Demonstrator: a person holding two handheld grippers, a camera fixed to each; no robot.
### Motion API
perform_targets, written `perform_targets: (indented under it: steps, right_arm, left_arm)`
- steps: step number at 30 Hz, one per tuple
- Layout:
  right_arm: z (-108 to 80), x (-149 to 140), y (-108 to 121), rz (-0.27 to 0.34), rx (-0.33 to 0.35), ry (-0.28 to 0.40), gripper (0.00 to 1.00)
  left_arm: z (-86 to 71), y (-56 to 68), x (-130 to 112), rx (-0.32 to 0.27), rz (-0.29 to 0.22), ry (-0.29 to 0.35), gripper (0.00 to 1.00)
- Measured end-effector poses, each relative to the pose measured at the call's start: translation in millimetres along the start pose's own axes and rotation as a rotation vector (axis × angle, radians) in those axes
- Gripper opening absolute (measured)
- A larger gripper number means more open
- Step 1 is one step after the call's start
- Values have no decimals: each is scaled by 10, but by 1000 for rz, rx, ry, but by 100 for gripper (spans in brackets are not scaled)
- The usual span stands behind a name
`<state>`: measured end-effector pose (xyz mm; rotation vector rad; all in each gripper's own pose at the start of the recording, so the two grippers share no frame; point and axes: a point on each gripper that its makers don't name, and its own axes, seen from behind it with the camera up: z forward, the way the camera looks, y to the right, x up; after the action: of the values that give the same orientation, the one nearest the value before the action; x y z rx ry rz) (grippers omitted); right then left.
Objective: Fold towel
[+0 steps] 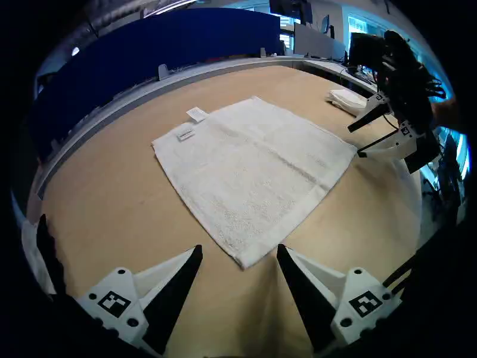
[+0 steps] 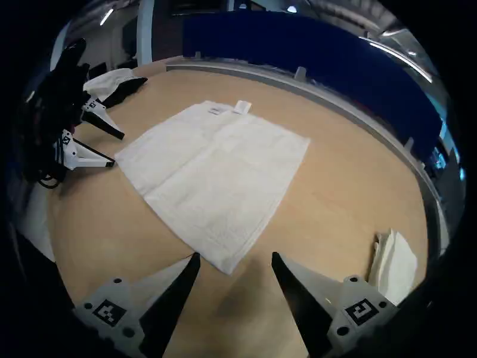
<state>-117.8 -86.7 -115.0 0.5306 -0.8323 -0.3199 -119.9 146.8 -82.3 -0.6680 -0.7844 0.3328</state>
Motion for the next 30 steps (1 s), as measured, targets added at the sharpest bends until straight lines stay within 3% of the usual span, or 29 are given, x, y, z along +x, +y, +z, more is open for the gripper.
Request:
perform_targets:
  steps: [5, 21, 28, 30]
  right_arm:
    - [33, -22, -7, 5, 2, -6, 81]
    - [80, -84, -32, 15, 22, -28, 62]
    - [85, -93, -88, 5, 42, -33, 47]
    - [85, -95, -109, 7, 48, -34, 38]
  left_arm:
    - [17, 46, -20, -15, -8, -14, 90]
    - [18, 87, -69, -24, -3, -52, 67]
    - [9, 90, -73, -24, -11, -54, 64]
    - [6, 97, -71, -24, -10, -54, 61]
